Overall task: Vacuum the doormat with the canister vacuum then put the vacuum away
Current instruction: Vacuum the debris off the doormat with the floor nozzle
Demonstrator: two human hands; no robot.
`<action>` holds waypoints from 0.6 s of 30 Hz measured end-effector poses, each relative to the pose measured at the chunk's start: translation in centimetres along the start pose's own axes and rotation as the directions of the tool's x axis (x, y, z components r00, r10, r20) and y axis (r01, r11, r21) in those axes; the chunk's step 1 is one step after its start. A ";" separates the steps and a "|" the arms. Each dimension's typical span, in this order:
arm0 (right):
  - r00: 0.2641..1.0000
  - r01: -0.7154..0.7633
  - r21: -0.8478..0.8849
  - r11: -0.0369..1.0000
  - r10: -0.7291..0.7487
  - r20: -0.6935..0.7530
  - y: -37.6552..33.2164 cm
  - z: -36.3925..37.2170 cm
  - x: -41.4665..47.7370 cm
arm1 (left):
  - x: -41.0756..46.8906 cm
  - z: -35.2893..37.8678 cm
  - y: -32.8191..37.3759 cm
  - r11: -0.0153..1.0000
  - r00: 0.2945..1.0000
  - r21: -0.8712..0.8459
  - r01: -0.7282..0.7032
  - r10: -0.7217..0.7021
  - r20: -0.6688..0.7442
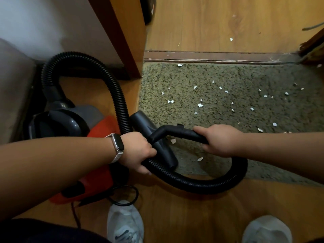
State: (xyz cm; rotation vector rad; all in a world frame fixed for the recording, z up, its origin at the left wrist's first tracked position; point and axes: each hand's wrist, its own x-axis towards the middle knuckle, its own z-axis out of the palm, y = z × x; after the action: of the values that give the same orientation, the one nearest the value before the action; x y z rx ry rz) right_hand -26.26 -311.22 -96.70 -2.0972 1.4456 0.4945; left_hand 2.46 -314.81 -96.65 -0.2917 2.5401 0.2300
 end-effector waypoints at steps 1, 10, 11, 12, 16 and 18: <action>1.000 0.007 -0.003 1.000 -0.007 0.009 -0.3 0.2 0.2 | -0.2 0.1 0.0 1.000 1.000 -0.001 0.000 0.000 -0.004; 0.997 -0.069 0.000 0.998 0.069 -0.038 3.1 -1.2 0.0 | 0.3 -0.6 0.6 0.996 0.996 -0.076 0.051 -0.056 -0.064; 0.995 -0.085 0.006 0.996 0.085 -0.051 3.7 -1.4 -0.2 | 0.7 -0.8 0.5 0.995 0.996 -0.079 0.054 -0.059 -0.071; 0.992 -0.105 0.011 0.994 0.106 -0.062 4.3 -1.6 -0.4 | 1.0 -1.0 0.5 0.995 0.995 -0.077 0.058 -0.064 -0.078; 0.970 -0.218 0.072 0.973 0.224 -0.091 6.7 -2.0 -1.4 | 2.2 -2.0 0.1 0.995 0.992 -0.044 0.087 -0.091 -0.089; 0.953 -0.272 0.113 0.956 0.283 -0.106 7.7 -2.3 -1.9 | 2.5 -2.4 0.1 0.993 0.990 -0.044 0.106 -0.110 -0.093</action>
State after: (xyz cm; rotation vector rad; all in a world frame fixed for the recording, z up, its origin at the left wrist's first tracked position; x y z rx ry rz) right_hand -34.11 -313.40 -95.49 -1.8839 1.8116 0.3979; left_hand -0.81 -315.63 -96.07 -0.4639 2.6063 0.2288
